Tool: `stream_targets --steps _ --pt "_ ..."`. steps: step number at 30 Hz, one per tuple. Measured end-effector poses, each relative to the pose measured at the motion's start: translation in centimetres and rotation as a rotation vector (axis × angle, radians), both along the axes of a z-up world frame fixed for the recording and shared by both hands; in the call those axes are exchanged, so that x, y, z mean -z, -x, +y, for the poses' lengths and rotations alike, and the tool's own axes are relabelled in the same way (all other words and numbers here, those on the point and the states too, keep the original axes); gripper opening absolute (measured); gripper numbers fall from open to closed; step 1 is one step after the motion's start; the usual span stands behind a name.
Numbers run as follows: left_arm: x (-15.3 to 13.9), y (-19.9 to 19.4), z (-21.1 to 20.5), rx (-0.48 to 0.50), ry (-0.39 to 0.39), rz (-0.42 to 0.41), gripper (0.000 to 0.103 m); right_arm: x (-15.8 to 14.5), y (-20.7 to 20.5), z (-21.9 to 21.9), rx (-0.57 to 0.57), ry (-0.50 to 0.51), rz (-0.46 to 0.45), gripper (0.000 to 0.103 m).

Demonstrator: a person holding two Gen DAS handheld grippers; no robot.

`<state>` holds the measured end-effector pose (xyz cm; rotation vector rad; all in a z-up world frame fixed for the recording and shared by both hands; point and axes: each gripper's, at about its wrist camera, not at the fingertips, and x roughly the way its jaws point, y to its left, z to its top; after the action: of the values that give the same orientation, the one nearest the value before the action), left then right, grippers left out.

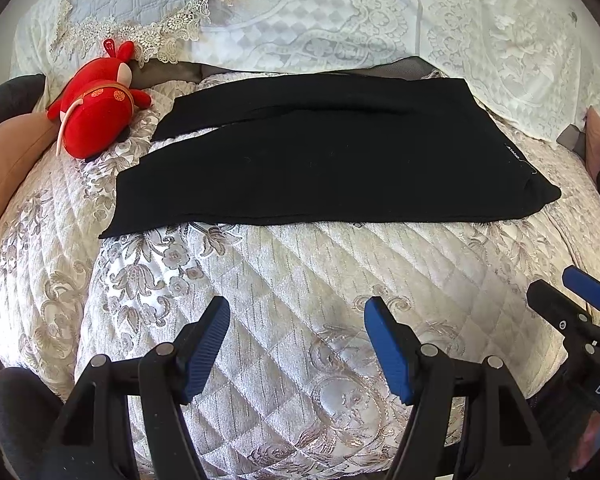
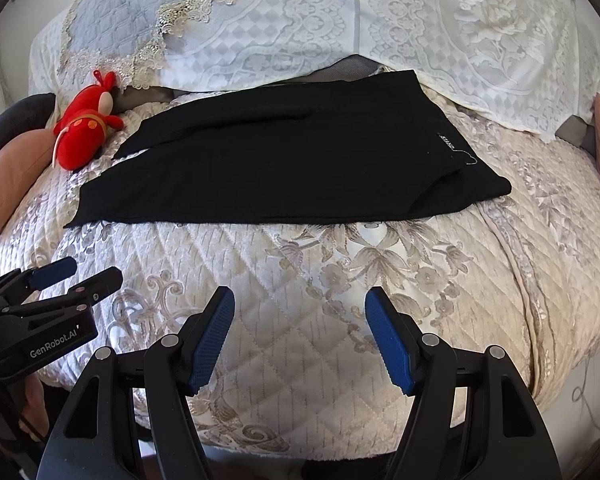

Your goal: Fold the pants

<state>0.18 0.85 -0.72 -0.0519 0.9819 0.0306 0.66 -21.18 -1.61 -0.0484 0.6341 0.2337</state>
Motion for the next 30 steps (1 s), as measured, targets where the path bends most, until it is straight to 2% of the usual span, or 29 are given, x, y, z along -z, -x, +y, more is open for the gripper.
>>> stream_targets --steps 12,15,18,25,30 --pt "0.2 -0.2 0.0 -0.003 0.004 0.005 0.072 0.1 -0.2 0.2 0.001 -0.007 0.003 0.068" --pt "0.3 -0.2 0.3 -0.006 0.03 0.001 0.072 0.2 -0.4 0.1 0.001 -0.012 0.003 0.068" --pt "0.3 -0.2 1.2 -0.027 0.085 -0.026 0.072 0.4 -0.8 -0.4 0.003 -0.031 0.01 0.068" --pt "1.7 -1.4 4.0 -0.078 0.232 -0.013 0.071 1.0 -2.7 -2.8 0.02 -0.101 0.033 0.068" --pt "3.1 -2.9 7.3 -0.152 0.37 -0.017 0.068 1.0 -5.2 -6.2 0.076 -0.169 0.03 0.068"
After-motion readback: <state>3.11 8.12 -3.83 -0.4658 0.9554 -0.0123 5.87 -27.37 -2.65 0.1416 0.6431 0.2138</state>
